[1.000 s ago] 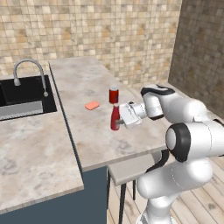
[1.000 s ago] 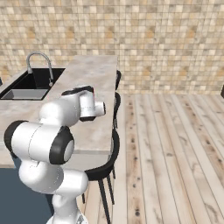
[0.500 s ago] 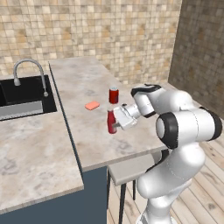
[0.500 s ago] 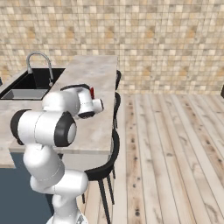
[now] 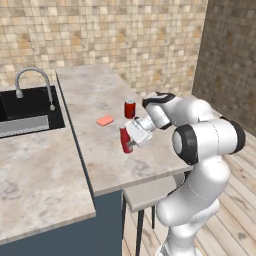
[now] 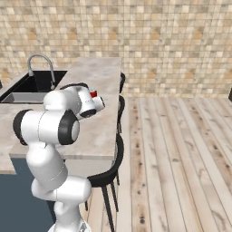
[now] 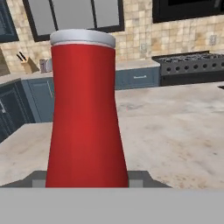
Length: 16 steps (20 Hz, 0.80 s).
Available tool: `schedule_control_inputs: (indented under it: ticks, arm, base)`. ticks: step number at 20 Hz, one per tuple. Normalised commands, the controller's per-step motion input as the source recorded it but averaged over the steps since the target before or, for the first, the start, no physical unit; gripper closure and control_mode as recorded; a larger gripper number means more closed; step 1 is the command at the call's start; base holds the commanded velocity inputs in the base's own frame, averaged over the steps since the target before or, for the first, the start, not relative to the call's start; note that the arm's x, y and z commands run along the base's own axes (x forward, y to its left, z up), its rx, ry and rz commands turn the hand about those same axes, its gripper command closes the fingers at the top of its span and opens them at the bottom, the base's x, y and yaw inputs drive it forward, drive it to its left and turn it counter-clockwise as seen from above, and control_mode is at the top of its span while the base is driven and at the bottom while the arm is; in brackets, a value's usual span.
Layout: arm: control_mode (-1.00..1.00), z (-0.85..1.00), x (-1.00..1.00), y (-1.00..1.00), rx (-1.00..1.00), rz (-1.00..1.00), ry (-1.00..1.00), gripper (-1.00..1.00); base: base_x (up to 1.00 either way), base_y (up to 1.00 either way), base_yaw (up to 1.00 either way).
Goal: Move the mustard and ketchup from the cabinet to the dining counter.
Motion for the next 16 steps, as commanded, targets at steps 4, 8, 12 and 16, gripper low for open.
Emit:
schedule_control_inputs:
  ticks: [4, 8, 12, 16]
  arm:
    - [-1.00, -0.36, 0.08, 0.01, 0.00, 0.08, -0.05, 1.00]
    - [-1.00, -0.42, 0.00, 0.00, 0.00, 0.08, -0.10, 1.00]
    - [-1.00, -0.45, 0.00, 0.02, 0.00, 0.05, -0.17, 1.00]
    - [-1.00, -0.44, -0.01, 0.00, 0.01, 0.00, -0.18, 1.00]
  base:
    - [0.00, 0.00, 0.00]
    - [0.00, 0.00, 0.00]
    - [0.00, 0.00, 0.00]
    - [0.00, 0.00, 0.00]
